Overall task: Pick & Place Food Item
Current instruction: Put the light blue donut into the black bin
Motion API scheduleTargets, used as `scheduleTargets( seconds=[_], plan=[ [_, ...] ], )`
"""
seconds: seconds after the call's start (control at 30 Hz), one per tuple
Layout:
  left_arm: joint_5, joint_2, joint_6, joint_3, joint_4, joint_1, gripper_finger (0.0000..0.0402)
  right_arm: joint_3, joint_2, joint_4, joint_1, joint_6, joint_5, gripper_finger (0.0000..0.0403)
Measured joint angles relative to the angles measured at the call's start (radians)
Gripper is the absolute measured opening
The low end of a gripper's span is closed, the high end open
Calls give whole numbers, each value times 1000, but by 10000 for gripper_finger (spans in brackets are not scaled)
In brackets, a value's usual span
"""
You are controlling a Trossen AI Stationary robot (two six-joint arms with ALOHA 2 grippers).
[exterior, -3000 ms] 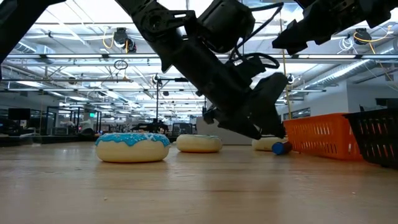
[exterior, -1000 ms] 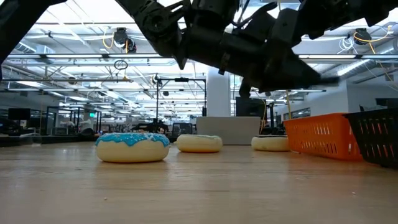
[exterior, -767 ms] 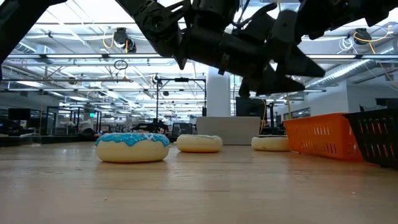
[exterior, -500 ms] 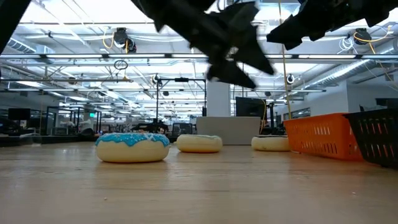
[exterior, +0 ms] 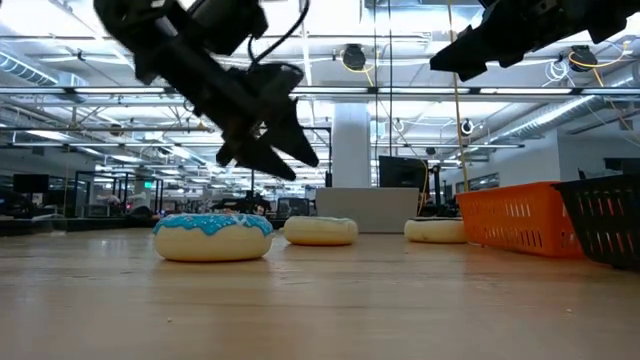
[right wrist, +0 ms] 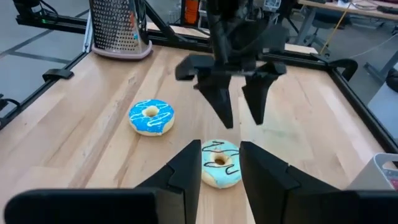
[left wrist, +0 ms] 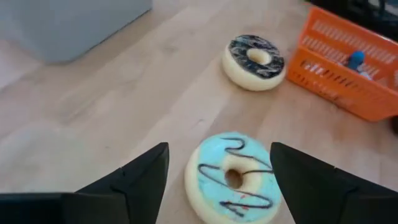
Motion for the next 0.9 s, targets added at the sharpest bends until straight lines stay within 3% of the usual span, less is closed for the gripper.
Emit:
scheduleTargets(
  seconds=[0.1, 0.3, 0.67, 0.77, 0.9],
  plan=[
    [0, 22, -20, -69, 67, 11, 274, 0, 0, 1, 0, -11, 0, 100],
    [61, 156, -20, -62, 208, 9, 280, -3, 0, 3, 0, -13, 2, 100],
    [65, 290, -50, -10, 224, 20, 278, -67, 1, 73, 0, -6, 3, 100],
    [76, 290, -42, -10, 223, 21, 264, -84, 1, 122, 0, -6, 4, 100],
    [94, 257, 17, -11, 220, 21, 216, -111, 1, 185, 0, -4, 5, 100]
  ],
)
